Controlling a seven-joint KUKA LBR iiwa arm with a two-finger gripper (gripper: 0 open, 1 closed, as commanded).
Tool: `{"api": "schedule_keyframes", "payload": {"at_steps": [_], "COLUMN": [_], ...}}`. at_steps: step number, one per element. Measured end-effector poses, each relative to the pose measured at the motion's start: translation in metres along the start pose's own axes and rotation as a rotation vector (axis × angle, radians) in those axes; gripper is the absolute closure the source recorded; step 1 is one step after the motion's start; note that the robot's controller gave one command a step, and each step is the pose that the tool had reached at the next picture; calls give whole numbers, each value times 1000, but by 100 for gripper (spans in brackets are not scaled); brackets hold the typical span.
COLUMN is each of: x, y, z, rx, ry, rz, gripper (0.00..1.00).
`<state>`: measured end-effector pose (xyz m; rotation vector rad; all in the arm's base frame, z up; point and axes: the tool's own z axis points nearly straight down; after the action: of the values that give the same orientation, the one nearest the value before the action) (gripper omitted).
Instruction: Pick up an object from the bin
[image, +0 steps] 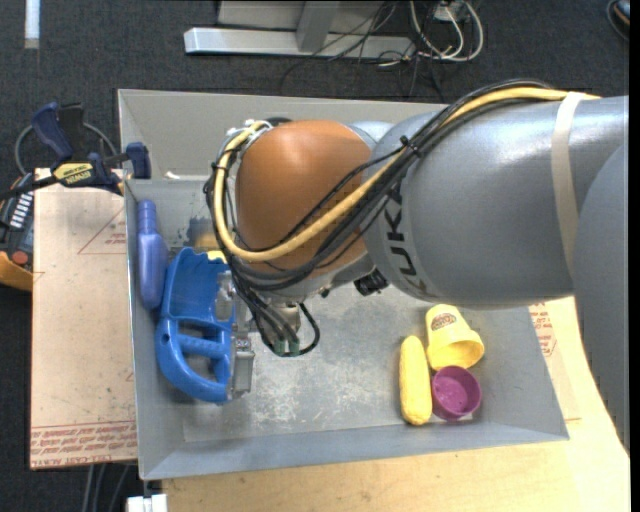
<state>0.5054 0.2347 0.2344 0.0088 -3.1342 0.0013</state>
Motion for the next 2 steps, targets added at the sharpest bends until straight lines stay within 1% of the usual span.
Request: {"api": "schedule_keyframes", "payload": {"at_steps": [1, 2], "x": [-2, -19], "y": [-2, -3], "z": [-5, 54], "rx": [-2, -4], "ry": [-7, -9], "rz": [6, 78], "gripper": [0, 0]}}
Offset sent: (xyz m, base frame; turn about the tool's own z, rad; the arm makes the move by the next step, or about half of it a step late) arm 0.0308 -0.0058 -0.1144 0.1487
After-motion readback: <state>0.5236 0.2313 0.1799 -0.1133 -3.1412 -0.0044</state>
